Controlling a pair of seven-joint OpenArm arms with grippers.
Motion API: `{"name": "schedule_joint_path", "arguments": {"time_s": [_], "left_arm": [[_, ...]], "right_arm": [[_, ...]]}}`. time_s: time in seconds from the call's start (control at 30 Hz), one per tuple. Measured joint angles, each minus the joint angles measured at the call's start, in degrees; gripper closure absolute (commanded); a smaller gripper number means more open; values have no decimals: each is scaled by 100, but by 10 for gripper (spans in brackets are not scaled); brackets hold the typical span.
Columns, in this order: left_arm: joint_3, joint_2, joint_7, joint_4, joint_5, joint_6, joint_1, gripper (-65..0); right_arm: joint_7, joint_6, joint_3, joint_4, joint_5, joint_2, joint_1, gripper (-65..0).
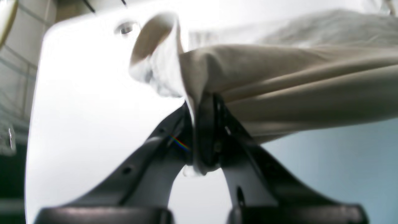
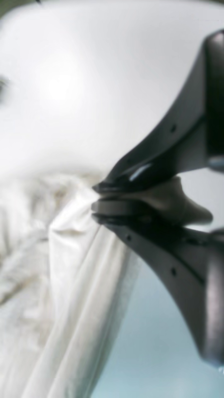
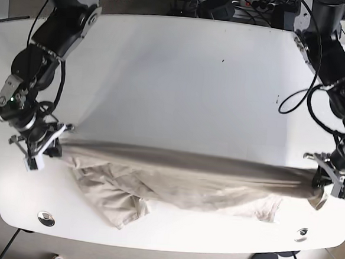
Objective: Fold the T-shirt properly
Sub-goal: 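Lift the shirt edge with both grippers and shake it out, then lay the shirt down and pull its edge taut between both grippers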
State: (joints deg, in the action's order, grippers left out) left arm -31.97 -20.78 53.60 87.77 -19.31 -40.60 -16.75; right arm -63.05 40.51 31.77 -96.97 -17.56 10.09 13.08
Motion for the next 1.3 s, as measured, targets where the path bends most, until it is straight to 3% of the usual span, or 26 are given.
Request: {"name": "schedule_joint_path", "arguments": {"time_s": [0.2, 0.4, 0.5, 0.53, 0.57, 0.67, 0.73, 0.83, 0.93, 1.0, 1.13, 1.23, 1.27, 1.3], "left_arm": [[-911, 334, 22, 118, 61, 4, 1421, 0], [-1106, 474, 35, 118, 46, 4, 2155, 0], [-1117, 428, -13, 120, 39, 7, 2277, 0], [-1117, 422, -15, 122, 35, 4, 2352, 0], [-1117, 424, -33, 122, 31, 4, 2420, -47], [-1161, 420, 7, 122, 127, 26, 2503, -269], [-1351, 424, -7, 142, 94, 24, 2465, -364], [-1556, 400, 4, 599, 59, 76, 2577, -379], [-1528, 372, -7, 977, -872, 55, 2861, -378], [-1502, 208, 35, 1036, -1158, 50, 3010, -378], [-1104, 192, 9, 1005, -1154, 68, 2988, -378], [-708, 315, 7, 680, -946, 63, 2675, -371], [-706, 348, -46, 538, -887, 63, 2579, -343], [-706, 339, -70, 328, -699, 63, 2516, -275]], "right_arm": [[24, -15, 269, -284, -903, -33, -1805, -22], [0, -42, 612, -321, -2087, -26, -2990, -27], [44, -42, 601, -463, -2282, -24, -3287, -30], [39, -42, 601, -490, -2282, -13, -3355, -52], [37, -44, 601, -527, -2280, -15, -3445, -98], [22, -63, 616, -765, -2247, -214, -3689, -309], [20, -59, 608, -1093, -2236, -328, -3886, -438], [42, -63, 645, -1528, -2229, -463, -4098, -518], [42, -59, 619, -1665, -2234, -551, -4197, -507], [24, -61, 616, -1665, -2229, -544, -4181, -484], [9, -59, 564, -1585, -2199, -557, -3836, -366], [81, -63, 361, -942, -2173, -516, -3491, -249], [81, -61, 321, -699, -2168, -531, -3427, -214], [87, -61, 321, -420, -2170, -546, -3412, -178]]}}
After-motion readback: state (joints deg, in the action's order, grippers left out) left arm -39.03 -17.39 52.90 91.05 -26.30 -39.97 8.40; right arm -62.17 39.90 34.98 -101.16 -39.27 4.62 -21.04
